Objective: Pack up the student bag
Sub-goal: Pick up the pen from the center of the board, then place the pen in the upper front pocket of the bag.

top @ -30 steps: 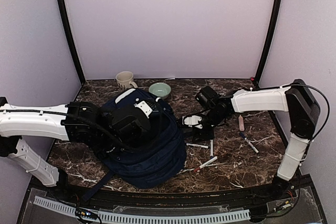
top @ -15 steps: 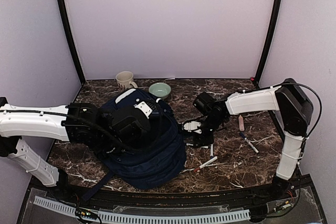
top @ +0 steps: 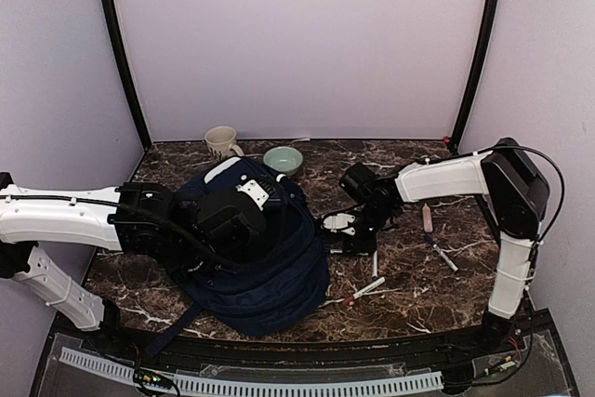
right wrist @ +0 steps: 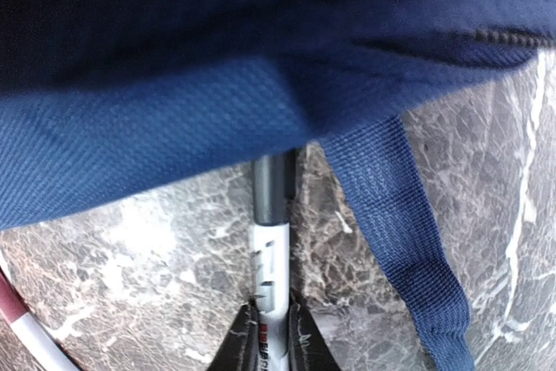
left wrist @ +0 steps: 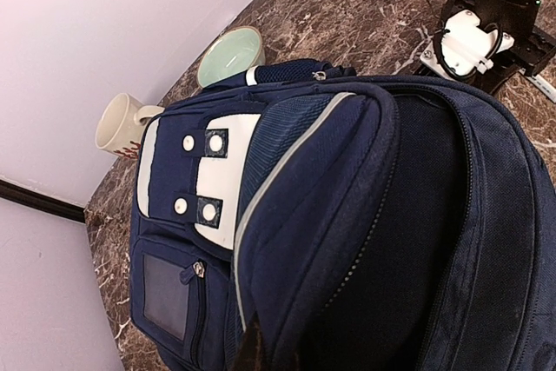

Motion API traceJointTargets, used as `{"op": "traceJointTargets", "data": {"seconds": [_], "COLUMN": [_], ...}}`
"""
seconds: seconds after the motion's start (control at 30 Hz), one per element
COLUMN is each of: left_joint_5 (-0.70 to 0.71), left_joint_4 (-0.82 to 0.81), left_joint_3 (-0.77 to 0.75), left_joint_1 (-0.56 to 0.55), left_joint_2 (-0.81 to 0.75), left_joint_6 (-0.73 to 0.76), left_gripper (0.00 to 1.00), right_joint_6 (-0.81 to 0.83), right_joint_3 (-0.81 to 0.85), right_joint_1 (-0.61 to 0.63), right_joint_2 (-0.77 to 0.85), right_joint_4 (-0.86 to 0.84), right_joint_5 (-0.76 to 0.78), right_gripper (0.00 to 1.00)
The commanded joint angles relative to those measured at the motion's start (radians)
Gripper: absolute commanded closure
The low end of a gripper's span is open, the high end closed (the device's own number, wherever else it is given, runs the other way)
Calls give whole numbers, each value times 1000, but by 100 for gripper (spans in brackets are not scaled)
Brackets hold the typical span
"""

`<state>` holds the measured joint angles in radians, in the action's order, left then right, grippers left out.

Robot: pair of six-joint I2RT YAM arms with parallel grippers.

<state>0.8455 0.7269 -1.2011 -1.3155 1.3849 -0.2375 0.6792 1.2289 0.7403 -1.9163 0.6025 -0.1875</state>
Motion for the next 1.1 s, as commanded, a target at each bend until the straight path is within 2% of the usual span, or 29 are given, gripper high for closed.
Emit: {"op": "traceJointTargets", "data": {"seconds": [0.0, 0.1, 0.43, 0.83, 0.9, 1.07], "left_joint_5": [63, 60, 42, -1, -49, -108], "left_joint_4": [-69, -84, -117, -184, -206, -236], "left_joint_3": [-6, 1, 6, 14, 19, 15], "left_joint_1": [6, 5, 5, 14, 27, 41], "left_joint_2": [-59, -65, -72, -104, -116, -121], "left_joint_6": [-13, -4, 15, 17, 14, -1], "left_gripper": [100, 100, 100, 100, 100, 100], "right_joint_6": [-32, -31, -27, -33, -26, 24], "right_joint_3": [18, 24, 55, 221, 229, 195], "right_joint_1": [-34, -48, -83, -80, -57, 57], "right_joint_2": [-36, 2, 125, 314, 357, 410], "right_joint_4": [88, 113, 212, 272, 240, 121], "right_joint_5": [37, 16, -82, -239, -219, -55], "right_gripper": [91, 94, 95, 96, 96, 96]}}
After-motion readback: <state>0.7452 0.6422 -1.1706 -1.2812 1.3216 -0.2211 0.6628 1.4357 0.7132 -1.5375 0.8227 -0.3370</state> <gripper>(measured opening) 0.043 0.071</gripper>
